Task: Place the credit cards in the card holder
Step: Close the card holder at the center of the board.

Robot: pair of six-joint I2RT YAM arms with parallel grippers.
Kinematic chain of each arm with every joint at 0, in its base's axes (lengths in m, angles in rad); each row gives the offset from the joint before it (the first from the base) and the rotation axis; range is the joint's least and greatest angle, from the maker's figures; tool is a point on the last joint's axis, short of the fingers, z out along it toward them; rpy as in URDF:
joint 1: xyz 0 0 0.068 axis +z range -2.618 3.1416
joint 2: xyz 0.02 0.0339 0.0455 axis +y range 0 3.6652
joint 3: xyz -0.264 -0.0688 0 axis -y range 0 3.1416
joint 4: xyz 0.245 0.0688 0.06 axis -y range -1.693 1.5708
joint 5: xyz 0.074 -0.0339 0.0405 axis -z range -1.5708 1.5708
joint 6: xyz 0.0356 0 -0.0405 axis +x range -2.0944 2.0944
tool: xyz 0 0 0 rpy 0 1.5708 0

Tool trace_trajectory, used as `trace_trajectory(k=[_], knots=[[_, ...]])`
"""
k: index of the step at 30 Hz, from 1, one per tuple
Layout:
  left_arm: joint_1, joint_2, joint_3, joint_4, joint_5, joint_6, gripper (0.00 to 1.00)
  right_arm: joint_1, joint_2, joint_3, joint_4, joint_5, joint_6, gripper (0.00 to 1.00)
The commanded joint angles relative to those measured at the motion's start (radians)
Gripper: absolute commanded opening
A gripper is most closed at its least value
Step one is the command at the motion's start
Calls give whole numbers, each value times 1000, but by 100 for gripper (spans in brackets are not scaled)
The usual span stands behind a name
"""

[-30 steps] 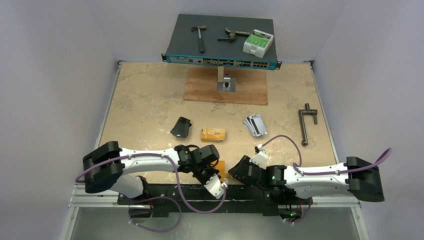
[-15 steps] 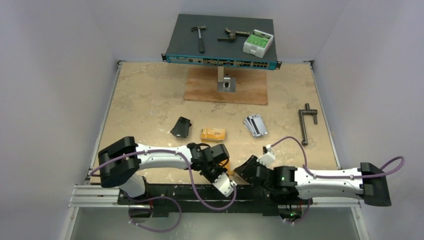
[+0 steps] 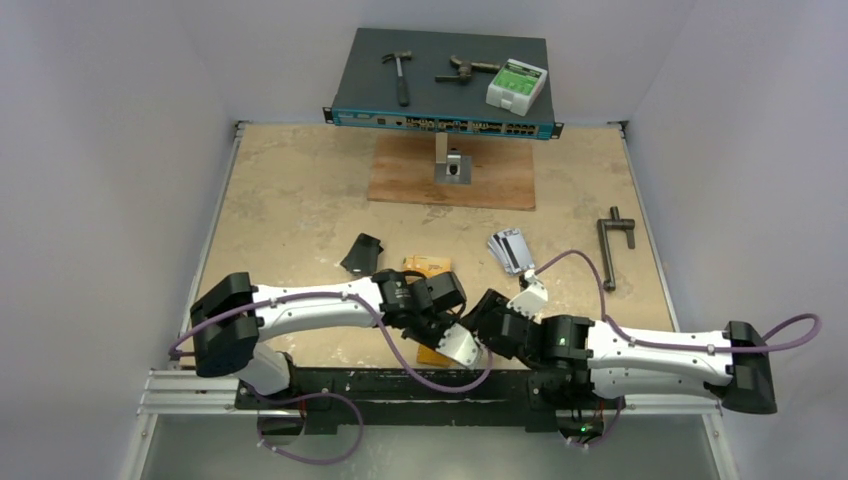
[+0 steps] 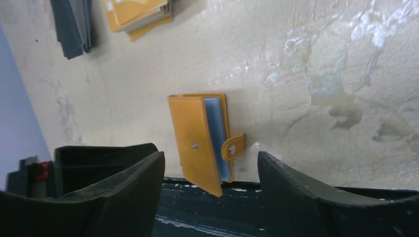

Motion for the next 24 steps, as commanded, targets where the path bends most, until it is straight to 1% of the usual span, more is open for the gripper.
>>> trace_trajectory(k=[1,2,3,5,8,9,11,12,13,16,18,20,22,24], knots=[[29,-58,176,-124,-67,-126,24,-18,-54,97,-127,49,-30,84],[40,-76,208,-145,-60,-133,24,-21,-91,94,-130,55,-21,97],[51,-95,237,-167,-53,-138,25,-21,-128,87,-135,63,-5,99],[74,-133,289,-194,-47,-157,28,-21,-208,86,-132,82,-23,99],[146,-196,340,-206,20,-251,51,-20,-298,85,-140,112,-41,99],[185,-227,338,-193,35,-292,64,-21,-317,84,-140,118,-45,99],[240,-264,311,-152,38,-360,86,-21,-336,81,-117,126,-64,99],[270,-277,304,-150,49,-376,95,-21,-330,79,-104,126,-75,99],[301,-285,299,-158,71,-386,99,-21,-313,80,-95,123,-80,99],[389,-313,287,-186,173,-374,100,-32,-169,139,-120,95,-107,99],[421,-341,270,-182,200,-368,100,-50,-23,216,-189,67,-124,99],[448,-359,263,-176,213,-377,100,-59,80,276,-201,65,-139,99],[483,-352,278,-190,244,-389,100,-63,116,306,-180,76,-118,99],[514,-327,313,-238,296,-399,100,-68,92,290,-86,72,-179,99]])
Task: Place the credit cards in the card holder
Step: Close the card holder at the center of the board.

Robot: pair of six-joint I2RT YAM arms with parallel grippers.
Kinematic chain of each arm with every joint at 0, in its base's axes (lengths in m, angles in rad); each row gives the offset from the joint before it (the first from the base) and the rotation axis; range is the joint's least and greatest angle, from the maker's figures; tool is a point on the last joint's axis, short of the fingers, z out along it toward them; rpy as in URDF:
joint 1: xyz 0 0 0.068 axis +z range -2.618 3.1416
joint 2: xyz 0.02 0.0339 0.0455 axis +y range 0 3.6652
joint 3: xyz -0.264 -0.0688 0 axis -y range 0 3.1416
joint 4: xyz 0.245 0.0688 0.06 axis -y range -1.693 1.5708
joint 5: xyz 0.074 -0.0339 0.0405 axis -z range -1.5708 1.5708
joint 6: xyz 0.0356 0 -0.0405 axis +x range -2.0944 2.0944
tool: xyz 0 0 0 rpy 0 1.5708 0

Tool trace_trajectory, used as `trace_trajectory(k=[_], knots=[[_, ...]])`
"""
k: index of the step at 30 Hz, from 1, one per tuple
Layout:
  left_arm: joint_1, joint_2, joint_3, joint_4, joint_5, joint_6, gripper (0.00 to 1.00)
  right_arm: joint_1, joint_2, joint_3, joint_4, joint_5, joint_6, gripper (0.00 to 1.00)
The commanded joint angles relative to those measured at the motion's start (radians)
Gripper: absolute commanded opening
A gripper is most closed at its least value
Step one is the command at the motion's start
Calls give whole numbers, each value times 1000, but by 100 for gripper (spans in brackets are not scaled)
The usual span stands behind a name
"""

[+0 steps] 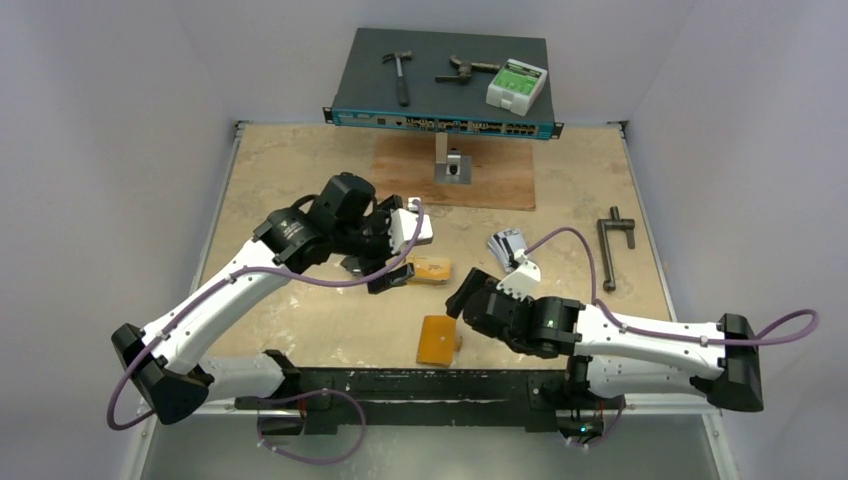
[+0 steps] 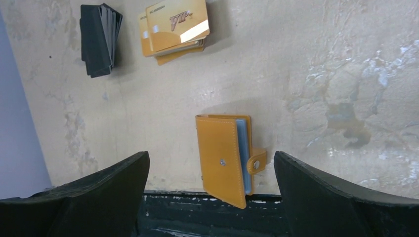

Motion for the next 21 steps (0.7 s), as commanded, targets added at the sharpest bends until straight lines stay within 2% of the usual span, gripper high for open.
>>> trace_trajectory(k=[1,5,9,14,21], knots=[[65,20,59,-81,147,-48,100,-16,-44,26,103,8,-111,99],[91,36,47,-126,207,7,98,-37,-21,77,39,-30,-106,99],[101,15,-56,-76,258,80,93,-36,114,138,-11,-87,-125,87],[101,25,-142,-47,275,155,85,-35,262,195,-62,-148,-129,77],[66,34,-265,30,282,241,71,-34,242,134,-33,-183,-85,66]])
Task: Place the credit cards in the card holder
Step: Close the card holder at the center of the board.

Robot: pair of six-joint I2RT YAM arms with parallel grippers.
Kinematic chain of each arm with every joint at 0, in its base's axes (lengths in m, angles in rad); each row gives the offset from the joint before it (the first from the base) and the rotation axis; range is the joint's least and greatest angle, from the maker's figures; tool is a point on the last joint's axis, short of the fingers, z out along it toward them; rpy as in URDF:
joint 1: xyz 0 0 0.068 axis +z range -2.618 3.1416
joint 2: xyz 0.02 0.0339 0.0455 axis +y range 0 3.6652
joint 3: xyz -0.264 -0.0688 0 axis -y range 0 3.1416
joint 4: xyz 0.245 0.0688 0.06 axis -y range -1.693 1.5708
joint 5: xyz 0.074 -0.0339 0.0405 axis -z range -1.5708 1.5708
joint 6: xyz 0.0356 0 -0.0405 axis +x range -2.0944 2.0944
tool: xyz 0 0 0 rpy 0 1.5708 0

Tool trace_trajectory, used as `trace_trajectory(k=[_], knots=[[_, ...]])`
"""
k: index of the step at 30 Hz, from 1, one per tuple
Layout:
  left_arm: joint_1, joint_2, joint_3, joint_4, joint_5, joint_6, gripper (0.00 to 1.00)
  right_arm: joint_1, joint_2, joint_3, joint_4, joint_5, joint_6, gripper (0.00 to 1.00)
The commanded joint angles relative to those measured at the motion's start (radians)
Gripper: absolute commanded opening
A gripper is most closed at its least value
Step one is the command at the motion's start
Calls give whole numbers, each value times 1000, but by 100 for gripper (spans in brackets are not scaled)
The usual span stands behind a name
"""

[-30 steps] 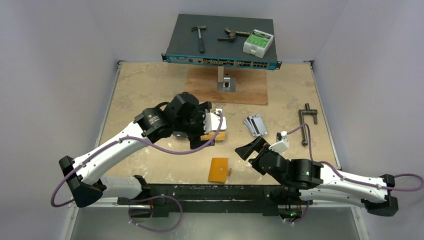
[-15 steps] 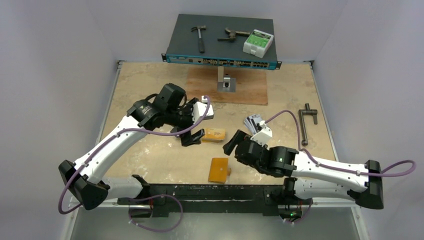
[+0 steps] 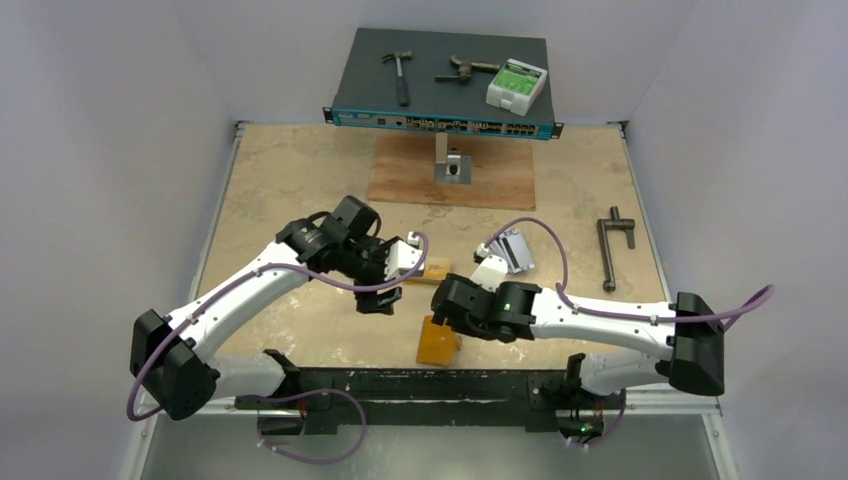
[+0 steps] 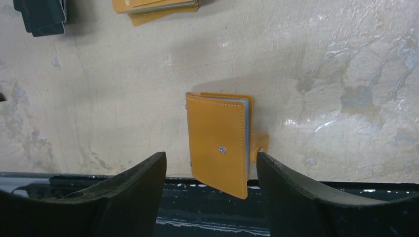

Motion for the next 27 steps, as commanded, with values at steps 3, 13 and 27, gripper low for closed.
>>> trace_trajectory(k=[3,13,27], knots=[[-73,-61,-160,207,22,86,70,1,-48,-79,41,-56,38,60],[-192,-90,-216,287,-72,69,69,1,9,-110,58,-86,61,53],[-263,-55,-234,336,-108,59,68,1,36,-176,111,-108,103,44]])
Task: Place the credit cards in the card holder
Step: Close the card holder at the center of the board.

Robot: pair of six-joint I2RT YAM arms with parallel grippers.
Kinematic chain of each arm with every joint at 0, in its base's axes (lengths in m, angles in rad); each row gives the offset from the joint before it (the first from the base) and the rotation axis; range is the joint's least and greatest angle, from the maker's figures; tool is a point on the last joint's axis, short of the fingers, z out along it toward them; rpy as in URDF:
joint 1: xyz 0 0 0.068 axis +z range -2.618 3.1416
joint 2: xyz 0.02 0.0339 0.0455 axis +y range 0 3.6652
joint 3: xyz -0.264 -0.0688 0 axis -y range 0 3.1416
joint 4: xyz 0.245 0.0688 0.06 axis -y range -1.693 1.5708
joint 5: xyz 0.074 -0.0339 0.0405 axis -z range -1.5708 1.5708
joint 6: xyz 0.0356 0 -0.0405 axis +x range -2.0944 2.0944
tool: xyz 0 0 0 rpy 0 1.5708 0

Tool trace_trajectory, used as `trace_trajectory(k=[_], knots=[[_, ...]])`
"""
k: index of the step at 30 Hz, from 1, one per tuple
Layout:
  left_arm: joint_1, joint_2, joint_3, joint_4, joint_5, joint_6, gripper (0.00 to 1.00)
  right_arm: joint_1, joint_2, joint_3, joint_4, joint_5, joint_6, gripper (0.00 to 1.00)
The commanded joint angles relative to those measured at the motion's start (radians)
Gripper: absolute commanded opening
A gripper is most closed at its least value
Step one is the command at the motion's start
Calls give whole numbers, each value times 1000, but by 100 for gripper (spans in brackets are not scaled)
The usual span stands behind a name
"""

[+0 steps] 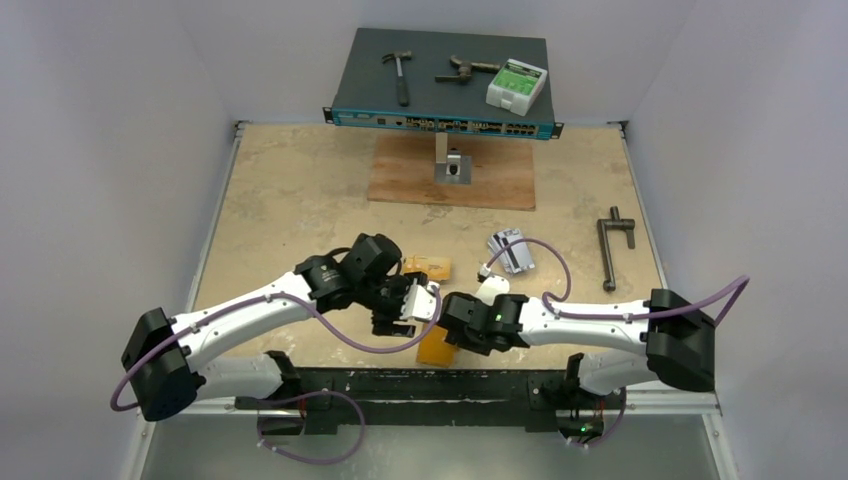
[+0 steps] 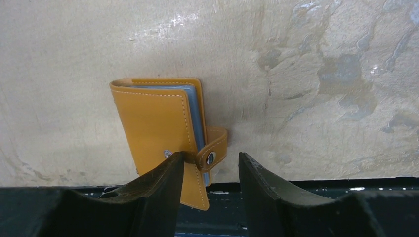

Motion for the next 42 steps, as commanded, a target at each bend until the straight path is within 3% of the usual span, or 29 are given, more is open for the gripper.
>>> trace_trajectory(k=[1,7,19,31,42], knots=[[-18,11,-17,36,5,12,68,0,-17,-20,23,4,42,42],[-22,24,-65,36,5,12,68,0,-44,-51,26,9,71,28],[-22,39,-53,36,5,12,68,0,-135,-84,2,33,98,13],[-22,34,-44,36,5,12,68,0,-125,-94,-9,19,88,3],[-76,66,-98,36,5,12,68,1,-147,-105,-72,49,101,0]])
